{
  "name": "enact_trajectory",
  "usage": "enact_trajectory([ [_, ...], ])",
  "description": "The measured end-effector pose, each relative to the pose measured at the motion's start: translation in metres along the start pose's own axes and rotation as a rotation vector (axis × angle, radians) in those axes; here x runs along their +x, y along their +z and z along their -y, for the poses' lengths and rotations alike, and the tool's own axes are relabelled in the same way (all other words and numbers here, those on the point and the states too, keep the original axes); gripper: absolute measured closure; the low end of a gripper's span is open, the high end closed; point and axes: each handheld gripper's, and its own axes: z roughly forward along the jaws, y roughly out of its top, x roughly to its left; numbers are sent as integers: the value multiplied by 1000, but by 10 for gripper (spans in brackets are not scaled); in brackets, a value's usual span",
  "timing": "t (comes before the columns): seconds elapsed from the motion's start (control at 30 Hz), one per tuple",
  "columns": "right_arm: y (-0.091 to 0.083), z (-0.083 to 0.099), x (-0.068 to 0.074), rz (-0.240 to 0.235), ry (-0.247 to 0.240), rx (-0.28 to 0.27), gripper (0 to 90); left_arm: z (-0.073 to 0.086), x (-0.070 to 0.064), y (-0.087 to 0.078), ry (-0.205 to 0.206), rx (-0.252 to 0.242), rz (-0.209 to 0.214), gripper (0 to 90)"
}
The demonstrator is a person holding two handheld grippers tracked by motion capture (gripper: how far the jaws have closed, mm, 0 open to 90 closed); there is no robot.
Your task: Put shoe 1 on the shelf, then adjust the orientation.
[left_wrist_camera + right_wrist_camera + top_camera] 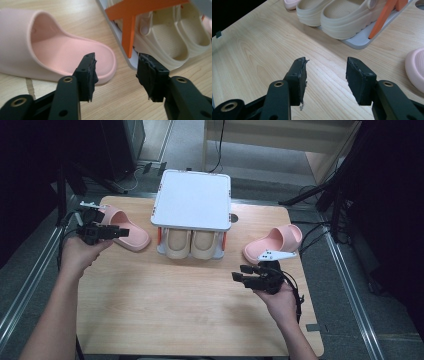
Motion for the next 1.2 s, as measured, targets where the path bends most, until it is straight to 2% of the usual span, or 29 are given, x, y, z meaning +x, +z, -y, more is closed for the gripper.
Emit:
enact_trajectory([
  [0.13,-2,2,0,4,7,-2,516,1,6,13,2,22,-23,574],
  [0.17,-2,4,-1,6,7,4,516,2,9,17,-13,30,-18,626],
  [0.23,-3,4,-1,10,3,8,517,2,10,19,-16,24,-10,631],
  [0.37,-5,6,-2,16,-1,6,518,2,14,26,-10,8,-33,690],
  [0.43,-7,6,-3,24,-1,3,522,2,17,31,-11,15,-53,768],
  [0.47,-7,6,-3,24,-1,3,522,2,18,33,-15,18,-64,768],
  [0.6,-9,9,-2,32,0,4,525,4,28,44,-44,34,-89,870],
  [0.63,-11,10,-2,32,0,3,526,5,34,47,-75,33,-93,883],
  [0.8,-13,13,-1,35,6,4,528,9,44,54,-88,45,-132,890],
  [0.83,-13,14,-1,38,5,4,528,10,49,57,-102,40,-138,890],
  [1.0,-15,16,-1,47,12,5,529,12,55,66,-111,46,-174,891],
  [1.1,-17,17,-2,52,17,7,529,12,57,68,-130,20,-188,891],
  [1.2,-17,18,-3,55,20,6,529,13,59,66,-145,22,-185,891],
])
